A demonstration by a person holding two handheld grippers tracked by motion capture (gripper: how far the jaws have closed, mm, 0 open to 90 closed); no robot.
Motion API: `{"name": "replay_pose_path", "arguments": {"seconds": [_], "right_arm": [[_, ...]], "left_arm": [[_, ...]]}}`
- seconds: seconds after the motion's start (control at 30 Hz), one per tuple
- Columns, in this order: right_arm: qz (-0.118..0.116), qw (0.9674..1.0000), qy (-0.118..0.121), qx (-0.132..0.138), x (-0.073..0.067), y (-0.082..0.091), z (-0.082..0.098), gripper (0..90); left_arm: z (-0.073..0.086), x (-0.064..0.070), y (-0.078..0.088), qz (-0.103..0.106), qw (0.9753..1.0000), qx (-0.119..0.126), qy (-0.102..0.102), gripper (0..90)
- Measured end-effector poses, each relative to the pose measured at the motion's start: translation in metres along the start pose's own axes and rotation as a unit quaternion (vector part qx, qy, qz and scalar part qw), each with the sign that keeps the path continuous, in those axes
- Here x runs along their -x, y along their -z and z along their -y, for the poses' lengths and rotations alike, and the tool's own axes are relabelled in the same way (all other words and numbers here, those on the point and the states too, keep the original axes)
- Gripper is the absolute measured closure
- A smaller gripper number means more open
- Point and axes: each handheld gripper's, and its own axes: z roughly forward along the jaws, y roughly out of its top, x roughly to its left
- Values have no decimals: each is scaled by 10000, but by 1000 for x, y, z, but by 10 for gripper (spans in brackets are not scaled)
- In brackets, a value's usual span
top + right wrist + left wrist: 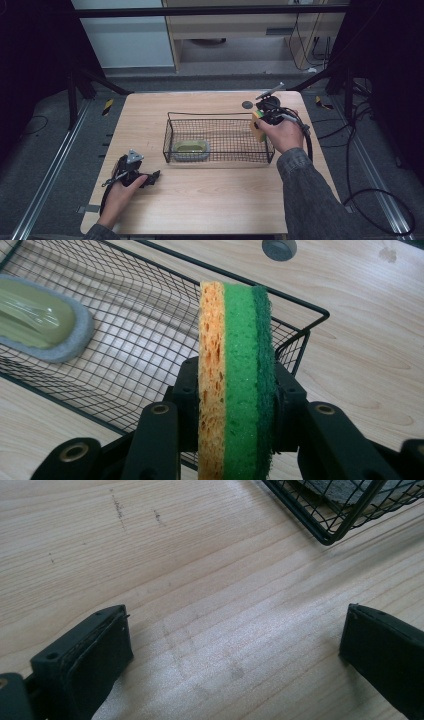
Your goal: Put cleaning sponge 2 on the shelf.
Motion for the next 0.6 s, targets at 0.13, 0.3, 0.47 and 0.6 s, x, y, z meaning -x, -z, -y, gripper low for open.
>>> {"name": "replay_pose_path", "arguments": {"seconds": [0.13, 0.3, 0.47, 0.6], "right_arm": [[17, 10000, -30, -91, 2, -9, 2, 643], [44, 9998, -102, -174, 6, -19, 5, 642], [51, 9997, -135, -221, 9, -29, 6, 642], [52, 9994, -185, -280, 10, -36, 7, 641]], "left_arm": [[0, 0, 0, 1, 10000, 2, 0, 0], [0, 0, 0, 1, 10000, 1, 1, 0], [0, 0, 0, 1, 10000, 1, -5, 0], [0, 0, 0, -2, 10000, -1, -19, 0]]}}
